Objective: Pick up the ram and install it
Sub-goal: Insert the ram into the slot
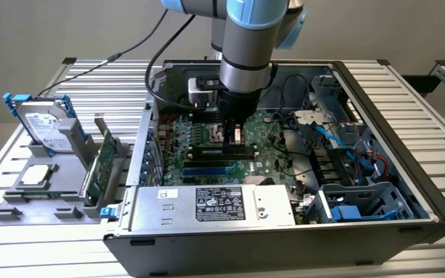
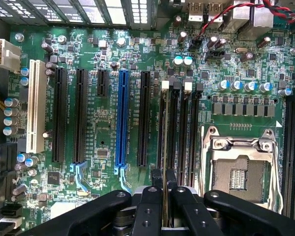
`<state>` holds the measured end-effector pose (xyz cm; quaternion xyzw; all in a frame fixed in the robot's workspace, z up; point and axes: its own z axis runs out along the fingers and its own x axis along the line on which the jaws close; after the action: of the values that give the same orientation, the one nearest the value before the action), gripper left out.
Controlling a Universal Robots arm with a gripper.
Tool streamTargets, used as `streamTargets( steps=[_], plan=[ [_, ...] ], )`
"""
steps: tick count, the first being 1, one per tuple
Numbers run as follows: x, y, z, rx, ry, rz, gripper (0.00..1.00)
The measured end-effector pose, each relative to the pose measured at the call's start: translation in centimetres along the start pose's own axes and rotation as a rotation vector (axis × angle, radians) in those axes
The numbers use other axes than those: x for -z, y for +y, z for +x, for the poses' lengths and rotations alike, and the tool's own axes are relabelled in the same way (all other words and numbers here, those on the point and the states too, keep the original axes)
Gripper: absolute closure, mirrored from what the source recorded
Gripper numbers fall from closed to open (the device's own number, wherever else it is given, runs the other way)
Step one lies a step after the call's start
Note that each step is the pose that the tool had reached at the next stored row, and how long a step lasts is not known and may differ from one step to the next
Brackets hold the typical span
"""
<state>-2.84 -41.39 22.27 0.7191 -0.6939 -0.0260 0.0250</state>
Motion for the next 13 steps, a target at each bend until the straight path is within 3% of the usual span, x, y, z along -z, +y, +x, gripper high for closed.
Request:
streamTargets(
  steps=[13],
  plan=[
    [-0.03, -0.12, -0.01, 0.016, 0.0011, 0.0, 0.86]
  ],
)
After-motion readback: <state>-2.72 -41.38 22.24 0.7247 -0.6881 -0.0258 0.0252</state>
